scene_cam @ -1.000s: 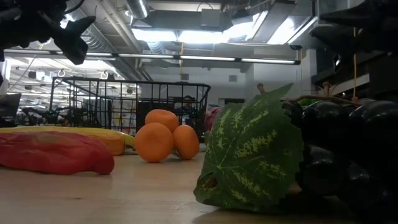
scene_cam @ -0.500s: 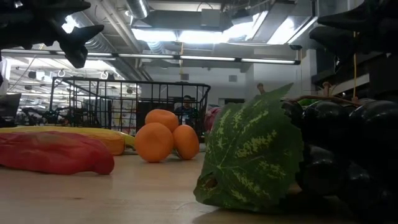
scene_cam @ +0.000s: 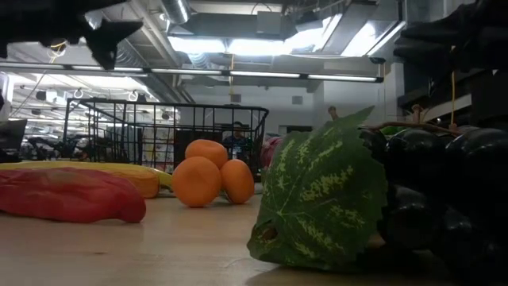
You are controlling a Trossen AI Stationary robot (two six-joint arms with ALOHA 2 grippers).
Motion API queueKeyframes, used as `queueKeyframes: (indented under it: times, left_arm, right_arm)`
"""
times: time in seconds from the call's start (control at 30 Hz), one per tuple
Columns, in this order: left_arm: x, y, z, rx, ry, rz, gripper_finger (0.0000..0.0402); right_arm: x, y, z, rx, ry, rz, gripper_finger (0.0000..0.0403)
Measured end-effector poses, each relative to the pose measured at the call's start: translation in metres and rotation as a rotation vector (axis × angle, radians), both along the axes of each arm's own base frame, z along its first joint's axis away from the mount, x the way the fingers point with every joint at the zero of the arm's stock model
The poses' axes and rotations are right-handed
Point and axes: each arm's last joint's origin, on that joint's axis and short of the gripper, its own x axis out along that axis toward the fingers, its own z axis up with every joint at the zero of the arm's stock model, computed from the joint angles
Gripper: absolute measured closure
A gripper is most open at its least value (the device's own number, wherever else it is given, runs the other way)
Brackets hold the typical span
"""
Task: Build produce basket
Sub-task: Put the right red chili pepper into the wire basket
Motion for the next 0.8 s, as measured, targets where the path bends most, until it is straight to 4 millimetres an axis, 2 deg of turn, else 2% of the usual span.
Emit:
queueKeyframes:
  times: [0.23,0.33,0.5,0.8]
  left_arm:
    - [0.019,-0.002,0.025,0.069,0.059,0.014,0.0202]
    - [0.031,-0.003,0.025,0.077,0.121,0.013,0.0202]
    - [0.054,-0.004,0.007,0.105,0.311,0.074,0.0202]
    - [0.078,-0.007,0.027,0.114,0.324,0.064,0.0202]
  right_arm:
    - [0.0,0.0,0.0,0.007,0.001,-0.003,0.0244]
    - [0.0,0.0,0.0,0.026,-0.004,0.001,0.0244]
    - [0.0,0.0,0.0,0.024,-0.001,0.003,0.0244]
    - [0.0,-0.001,0.001,0.03,-0.013,-0.008,0.0244]
